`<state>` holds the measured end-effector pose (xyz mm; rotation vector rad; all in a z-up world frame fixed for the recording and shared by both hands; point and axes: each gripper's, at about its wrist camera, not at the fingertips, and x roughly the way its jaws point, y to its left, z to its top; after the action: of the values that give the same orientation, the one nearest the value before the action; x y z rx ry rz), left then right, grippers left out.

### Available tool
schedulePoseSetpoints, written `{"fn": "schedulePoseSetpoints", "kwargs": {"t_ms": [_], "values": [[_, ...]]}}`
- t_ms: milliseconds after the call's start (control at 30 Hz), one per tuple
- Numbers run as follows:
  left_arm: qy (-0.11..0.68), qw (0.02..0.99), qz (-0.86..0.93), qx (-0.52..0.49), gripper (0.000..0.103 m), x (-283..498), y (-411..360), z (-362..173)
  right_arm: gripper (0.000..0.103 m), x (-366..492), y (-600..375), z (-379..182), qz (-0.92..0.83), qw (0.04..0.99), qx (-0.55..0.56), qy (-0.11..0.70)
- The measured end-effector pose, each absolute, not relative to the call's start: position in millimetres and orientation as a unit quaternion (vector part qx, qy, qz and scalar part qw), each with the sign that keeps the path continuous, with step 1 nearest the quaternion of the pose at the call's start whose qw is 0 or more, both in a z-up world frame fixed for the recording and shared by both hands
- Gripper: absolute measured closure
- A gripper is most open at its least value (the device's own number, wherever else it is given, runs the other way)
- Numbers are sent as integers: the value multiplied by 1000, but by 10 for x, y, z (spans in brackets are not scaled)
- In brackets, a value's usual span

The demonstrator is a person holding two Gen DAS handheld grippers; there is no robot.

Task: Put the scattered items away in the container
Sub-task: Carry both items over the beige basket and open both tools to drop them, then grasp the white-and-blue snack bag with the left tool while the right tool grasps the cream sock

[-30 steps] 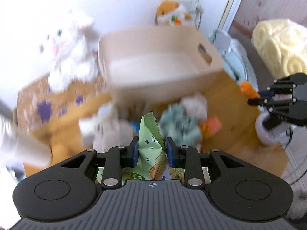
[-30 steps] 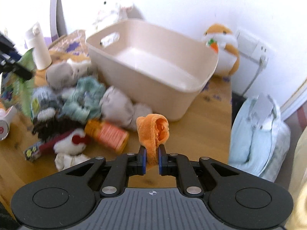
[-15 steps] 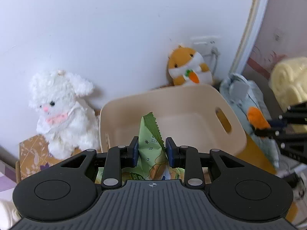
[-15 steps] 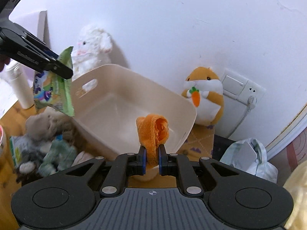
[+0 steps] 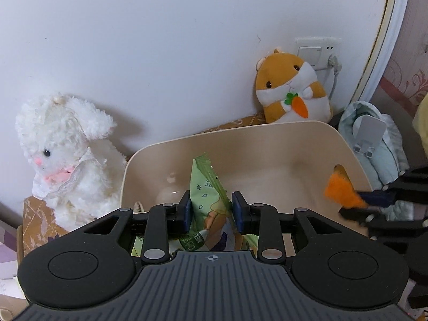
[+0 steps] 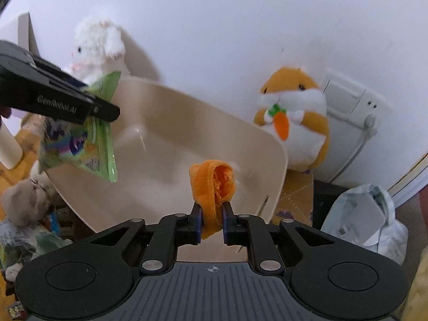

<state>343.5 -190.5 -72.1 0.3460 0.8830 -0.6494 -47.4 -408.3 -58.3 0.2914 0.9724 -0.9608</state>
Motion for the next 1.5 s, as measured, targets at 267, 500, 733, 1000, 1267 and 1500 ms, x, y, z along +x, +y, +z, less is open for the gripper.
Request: {"fn": "schedulePoseSetpoints", "kwargs": {"t_ms": [267,500,733,1000,1267,1500], "values": [[410,838,-323,161,41,3433,-1906,-761,35,-479,-4007,-722,-454,753,141,455],[389,848,-327,150,29,3331,-1710,-624,3,-480,-3778,-548,-472,759,102,436],[365,845,-354,167,22,3070,-1336,-447,0,-507,-3432,-324,-480,769,116,407],[368,829,-369,202,22,2840,-741,-502,0,-543,-2856,-415,-460,772,108,424],[372,818,-378,222,22,2508,-184,-696,0,-665,-2406,-699,-462,765,139,426],[383,805,-381,245,21,2331,83,-923,0,-635,-2131,-951,-440,765,159,442]]}}
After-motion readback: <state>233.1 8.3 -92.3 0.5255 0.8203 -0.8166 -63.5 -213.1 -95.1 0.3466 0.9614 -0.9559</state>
